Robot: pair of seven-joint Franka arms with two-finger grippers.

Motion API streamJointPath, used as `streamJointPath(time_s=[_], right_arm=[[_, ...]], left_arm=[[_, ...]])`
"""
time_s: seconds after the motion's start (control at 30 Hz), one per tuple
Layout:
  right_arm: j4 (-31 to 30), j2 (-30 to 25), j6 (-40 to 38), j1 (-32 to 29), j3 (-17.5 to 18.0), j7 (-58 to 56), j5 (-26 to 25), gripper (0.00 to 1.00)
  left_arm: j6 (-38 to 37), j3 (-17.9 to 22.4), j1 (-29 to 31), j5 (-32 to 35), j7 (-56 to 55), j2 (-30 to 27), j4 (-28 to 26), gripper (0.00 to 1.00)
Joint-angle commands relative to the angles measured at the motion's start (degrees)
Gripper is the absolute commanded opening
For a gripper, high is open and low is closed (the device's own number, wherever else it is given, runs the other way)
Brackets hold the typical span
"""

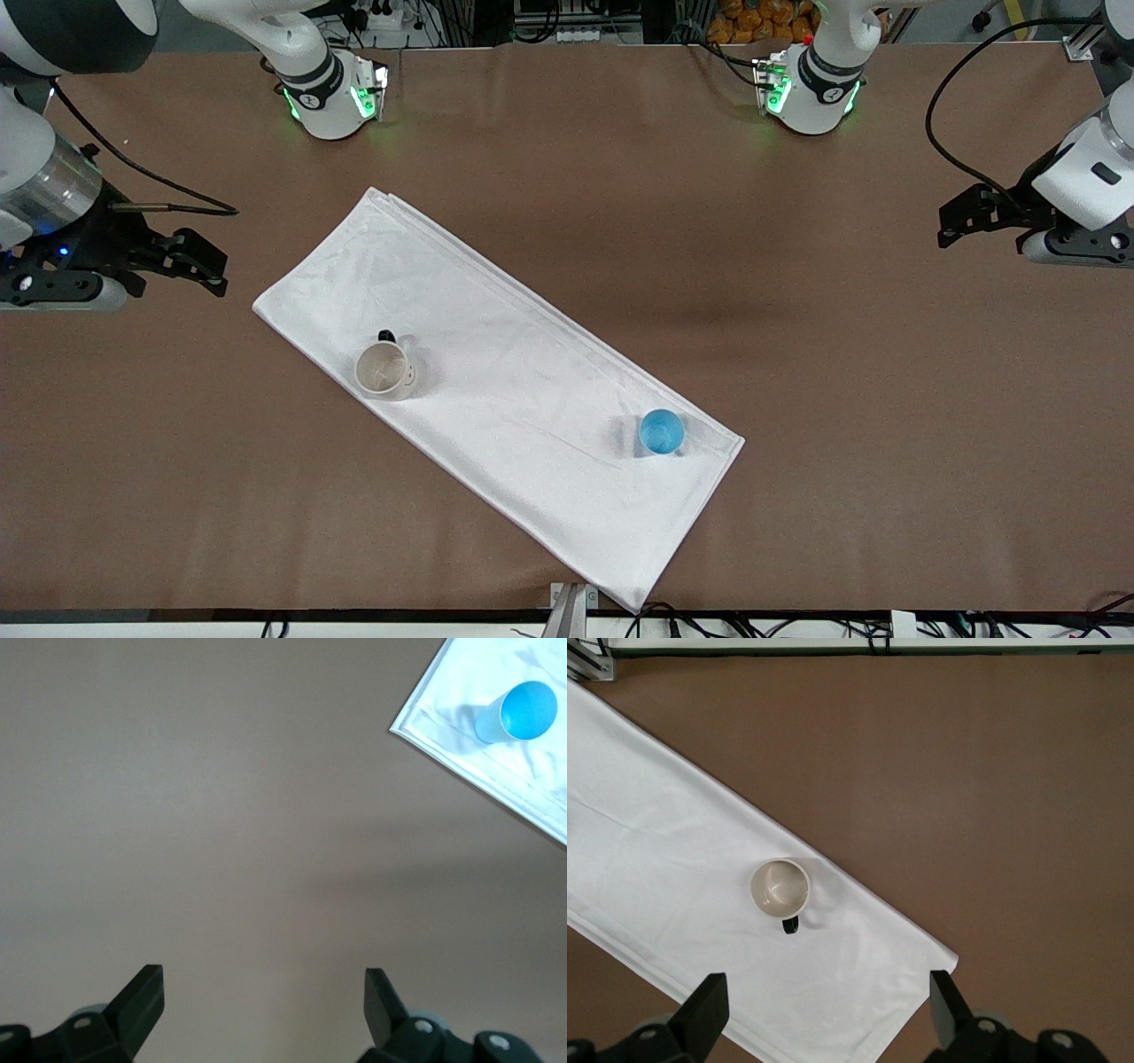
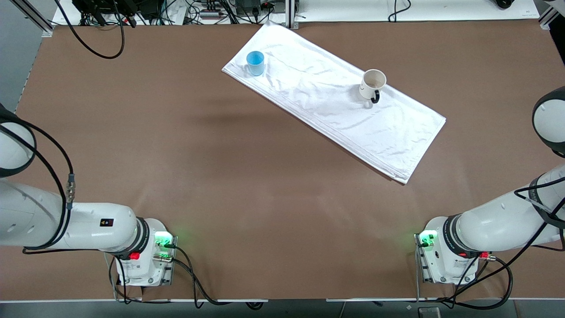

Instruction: Place blue cup into white mug on table

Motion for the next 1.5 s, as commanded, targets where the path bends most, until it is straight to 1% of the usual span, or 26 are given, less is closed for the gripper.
streamJointPath(time_s=[0.0,0.1,0.27,0.43,0.57,0.73,0.83,0.93,1.1,1.2,1.33,1.47], right_arm=[[-0.6,-0.4,0.9,-0.8,0.7,-0.6,0.6,1.0],[-0.7,-0.4,0.8,-1.0,0.7,-0.6,0.7,1.0],[-3.2,-1.4,2.1,-1.2,0.7,-0.7,1.7,1.0],[-3.8,-1.7,2.1,-1.9,0.7,-1.6,2.5,1.0],[-3.8,-1.9,1.8,-1.9,0.7,-1.8,2.5,1.0],[-4.7,-1.6,0.2,-1.3,1.0,-2.0,2.5,1.0],[-7.8,-1.9,0.5,0.3,1.3,-2.1,2.4,1.0],[-10.8,-1.9,1.6,1.0,1.7,-2.1,2.4,1.0],[-17.2,-2.5,5.5,0.6,4.1,-2.0,2.4,1.0],[-23.3,-3.7,10.6,0.6,5.6,-2.0,2.4,1.0],[-32.2,-5.4,19.6,0.4,7.2,-1.4,2.4,1.0],[-36.4,-5.1,24.4,-0.3,7.8,-1.3,2.4,1.0]], left_arm=[[-1.2,-0.4,0.1,-0.6,0.6,0.5,1.2,1.0],[-1.2,-0.4,0.1,-0.5,0.6,0.9,1.3,1.0],[-1.2,-0.5,0.3,-0.5,0.5,1.4,1.3,1.0],[-1.2,-2.1,0.3,-0.4,-0.3,3.1,1.9,1.0],[-1.2,-2.7,0.2,-0.5,-0.5,3.9,2.4,1.0],[-0.9,-2.9,-0.5,-0.8,-2.7,6.5,2.8,1.0],[-0.7,-3.2,-2.5,-0.6,-5.8,9.1,4.9,1.0],[-0.6,-3.3,-3.1,-0.8,-9.1,12.5,7.7,1.0],[0.7,-3.3,-5.8,-0.7,-15.1,17.8,11.3,1.0],[4.8,-3.3,-7.1,-0.7,-18.6,20.1,11.5,1.0],[11.3,-3.2,-9.7,-0.7,-24.1,24.0,11.7,1.0],[17.4,-3.1,-12.3,-0.6,-29.5,27.6,11.9,1.0]])
